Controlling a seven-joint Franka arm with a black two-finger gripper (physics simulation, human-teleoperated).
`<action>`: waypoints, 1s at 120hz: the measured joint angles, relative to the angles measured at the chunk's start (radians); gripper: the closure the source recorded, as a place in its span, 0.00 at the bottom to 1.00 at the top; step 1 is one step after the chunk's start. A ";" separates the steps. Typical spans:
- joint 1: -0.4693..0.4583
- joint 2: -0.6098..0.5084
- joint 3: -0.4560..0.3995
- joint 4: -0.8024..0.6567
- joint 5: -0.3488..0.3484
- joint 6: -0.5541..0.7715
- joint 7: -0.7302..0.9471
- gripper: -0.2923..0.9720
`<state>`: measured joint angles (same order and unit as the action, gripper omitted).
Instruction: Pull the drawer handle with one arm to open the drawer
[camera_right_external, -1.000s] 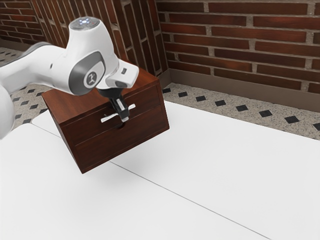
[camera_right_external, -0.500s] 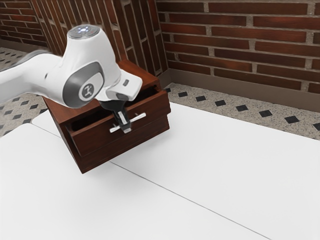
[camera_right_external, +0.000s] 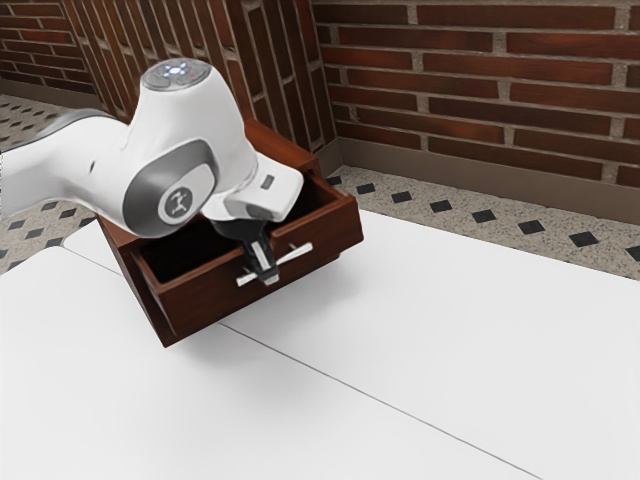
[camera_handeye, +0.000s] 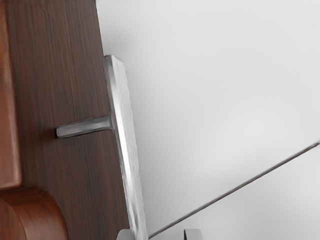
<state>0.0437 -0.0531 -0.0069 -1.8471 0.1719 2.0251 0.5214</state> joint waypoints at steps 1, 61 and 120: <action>-0.001 0.000 -0.001 0.000 0.000 0.000 -0.001 0.75; -0.015 -0.057 -0.080 -0.059 0.000 0.000 -0.061 0.73; -0.013 -0.157 -0.124 0.180 -0.051 -0.421 -0.068 0.29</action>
<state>0.0302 -0.2099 -0.1313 -1.6672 0.1212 1.6038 0.4529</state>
